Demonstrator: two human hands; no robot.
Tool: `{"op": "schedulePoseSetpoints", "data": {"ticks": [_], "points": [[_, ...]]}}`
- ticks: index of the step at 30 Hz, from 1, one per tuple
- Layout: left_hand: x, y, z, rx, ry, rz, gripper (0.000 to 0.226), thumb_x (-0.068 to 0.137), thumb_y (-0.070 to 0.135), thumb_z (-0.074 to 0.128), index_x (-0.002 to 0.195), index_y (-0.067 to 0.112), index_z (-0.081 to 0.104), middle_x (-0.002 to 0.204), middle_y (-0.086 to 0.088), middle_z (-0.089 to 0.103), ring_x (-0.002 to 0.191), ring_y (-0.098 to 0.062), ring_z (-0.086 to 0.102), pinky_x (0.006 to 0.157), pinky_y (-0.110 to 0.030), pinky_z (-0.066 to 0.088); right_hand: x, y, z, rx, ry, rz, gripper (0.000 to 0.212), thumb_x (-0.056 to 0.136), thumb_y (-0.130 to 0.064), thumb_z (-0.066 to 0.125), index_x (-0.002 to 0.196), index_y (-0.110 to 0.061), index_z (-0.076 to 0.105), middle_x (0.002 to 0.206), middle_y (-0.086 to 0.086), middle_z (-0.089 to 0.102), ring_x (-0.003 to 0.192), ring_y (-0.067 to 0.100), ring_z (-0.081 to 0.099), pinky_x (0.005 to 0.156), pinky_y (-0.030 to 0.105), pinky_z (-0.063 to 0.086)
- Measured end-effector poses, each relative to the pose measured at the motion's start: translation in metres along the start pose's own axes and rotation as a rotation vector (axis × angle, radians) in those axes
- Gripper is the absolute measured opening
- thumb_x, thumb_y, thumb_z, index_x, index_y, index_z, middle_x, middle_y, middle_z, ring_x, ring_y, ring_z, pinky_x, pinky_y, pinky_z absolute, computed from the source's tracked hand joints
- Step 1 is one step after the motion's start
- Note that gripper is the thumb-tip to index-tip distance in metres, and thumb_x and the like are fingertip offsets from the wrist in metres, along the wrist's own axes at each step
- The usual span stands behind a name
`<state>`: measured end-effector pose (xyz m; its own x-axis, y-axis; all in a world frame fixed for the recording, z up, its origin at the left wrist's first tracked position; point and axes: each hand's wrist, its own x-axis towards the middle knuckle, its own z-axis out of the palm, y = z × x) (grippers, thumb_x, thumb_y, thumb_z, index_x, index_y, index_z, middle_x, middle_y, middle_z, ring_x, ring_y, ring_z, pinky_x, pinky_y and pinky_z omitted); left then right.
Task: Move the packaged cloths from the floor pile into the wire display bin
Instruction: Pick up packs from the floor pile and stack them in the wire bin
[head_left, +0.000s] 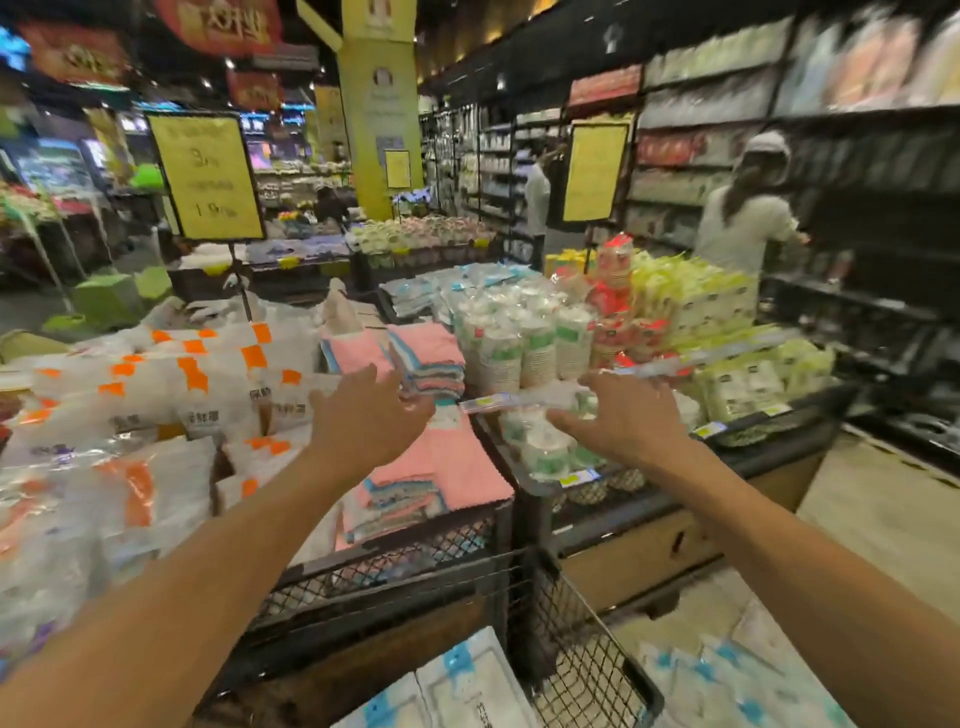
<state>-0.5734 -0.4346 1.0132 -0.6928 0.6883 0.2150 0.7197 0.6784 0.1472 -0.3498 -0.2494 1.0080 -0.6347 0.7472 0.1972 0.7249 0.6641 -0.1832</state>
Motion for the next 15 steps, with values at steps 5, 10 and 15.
{"op": "schedulePoseSetpoints", "data": {"ticks": [5,10,15], "points": [[-0.021,0.056,0.02,-0.089,-0.059,0.177,0.064,0.094,0.072,0.037,0.146,0.036,0.047,0.154,-0.001,0.044,0.144,-0.03,0.038,0.115,-0.062,0.028,-0.07,0.049,-0.02,0.003,-0.025,0.208,0.085,0.085,-0.085,0.045,0.152,-0.033,0.044,0.153,-0.004,0.052,0.141,0.025,0.047,0.118,0.059,0.03],[-0.048,0.122,0.029,-0.077,-0.156,0.348,0.073,0.093,0.076,0.028,0.154,0.035,0.035,0.163,0.0,0.032,0.15,-0.028,0.03,0.117,-0.064,0.023,-0.136,0.105,-0.044,-0.048,-0.044,0.412,0.093,0.082,-0.09,0.042,0.153,-0.03,0.044,0.15,-0.002,0.055,0.138,0.027,0.05,0.116,0.057,0.036],[-0.082,0.19,0.033,-0.113,-0.147,0.518,0.068,0.096,0.072,0.032,0.152,0.035,0.039,0.16,-0.002,0.038,0.147,-0.029,0.036,0.116,-0.058,0.026,-0.204,0.157,-0.06,-0.054,0.018,0.543,0.087,0.086,-0.084,0.044,0.152,-0.027,0.046,0.152,0.0,0.054,0.137,0.028,0.051,0.113,0.054,0.04]]}}
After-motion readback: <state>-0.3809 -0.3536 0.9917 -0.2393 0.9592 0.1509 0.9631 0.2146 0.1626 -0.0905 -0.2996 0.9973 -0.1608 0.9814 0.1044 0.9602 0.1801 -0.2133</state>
